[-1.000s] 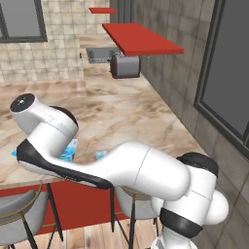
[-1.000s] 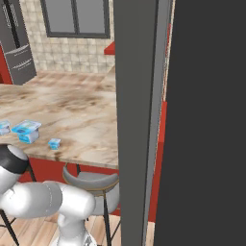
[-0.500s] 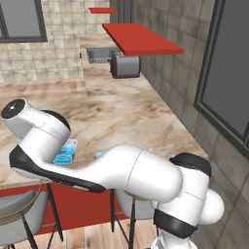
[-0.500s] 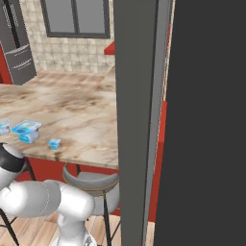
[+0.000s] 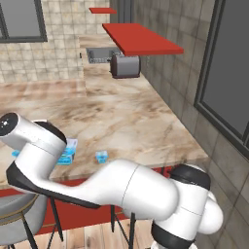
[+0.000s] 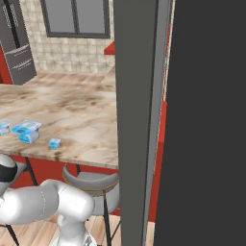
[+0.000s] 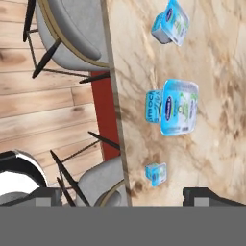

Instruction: Stack the yogurt containers by placing the smaller containers on top of the larger containers.

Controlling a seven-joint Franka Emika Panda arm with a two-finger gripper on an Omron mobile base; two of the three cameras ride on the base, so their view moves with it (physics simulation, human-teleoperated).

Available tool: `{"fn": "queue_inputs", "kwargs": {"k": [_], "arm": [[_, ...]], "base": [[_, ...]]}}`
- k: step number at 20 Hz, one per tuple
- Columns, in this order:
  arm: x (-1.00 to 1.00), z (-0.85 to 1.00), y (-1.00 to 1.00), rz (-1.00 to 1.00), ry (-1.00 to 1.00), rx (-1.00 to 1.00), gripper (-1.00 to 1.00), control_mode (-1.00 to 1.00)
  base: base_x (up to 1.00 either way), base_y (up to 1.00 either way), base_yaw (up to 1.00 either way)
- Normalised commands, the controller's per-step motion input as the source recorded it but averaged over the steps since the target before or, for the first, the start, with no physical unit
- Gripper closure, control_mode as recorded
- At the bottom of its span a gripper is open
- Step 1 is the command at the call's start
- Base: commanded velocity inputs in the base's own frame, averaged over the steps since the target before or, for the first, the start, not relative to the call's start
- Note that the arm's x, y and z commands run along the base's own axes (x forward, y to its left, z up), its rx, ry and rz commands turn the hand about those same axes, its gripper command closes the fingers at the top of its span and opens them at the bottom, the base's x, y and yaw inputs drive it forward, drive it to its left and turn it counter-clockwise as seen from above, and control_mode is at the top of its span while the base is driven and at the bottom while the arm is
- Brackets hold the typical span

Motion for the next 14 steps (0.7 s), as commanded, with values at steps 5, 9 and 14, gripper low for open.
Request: {"fn": "queue_inputs", "kwargs": {"k": [5, 9, 14], "arm": [[0.13, -0.01, 0.04, 0.0, 0.0, 0.0, -1.0, -1.0], [0.22, 0.0, 0.11, 0.0, 0.0, 0.0, -1.0, -1.0], [0.2, -0.01, 0.31, 0.0, 0.0, 0.0, -1.0, -1.0]], "base": [[0.0, 0.0, 0.0], [0.0, 0.0, 0.0], [0.0, 0.0, 0.0]]}}
